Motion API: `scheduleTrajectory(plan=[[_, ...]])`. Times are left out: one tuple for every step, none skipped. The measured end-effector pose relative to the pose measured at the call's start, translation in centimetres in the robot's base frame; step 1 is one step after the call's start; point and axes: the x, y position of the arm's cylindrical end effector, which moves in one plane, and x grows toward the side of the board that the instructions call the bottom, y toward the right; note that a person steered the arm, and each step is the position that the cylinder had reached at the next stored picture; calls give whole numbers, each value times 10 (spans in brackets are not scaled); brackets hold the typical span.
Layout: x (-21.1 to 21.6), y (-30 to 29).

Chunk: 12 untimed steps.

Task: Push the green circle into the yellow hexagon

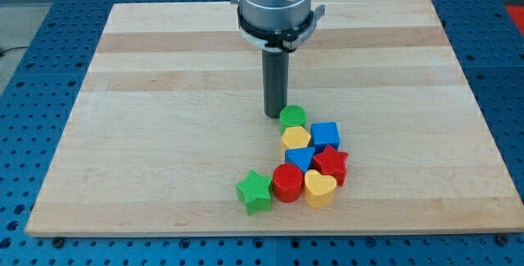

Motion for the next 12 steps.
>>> scheduleTrajectory(plan=[[14, 0], [34, 0], [35, 0], [-5, 2], [-21, 22], [-20, 53], [-14, 47], [1, 43], [17, 43], [20, 43], [-6, 59], [2, 105]])
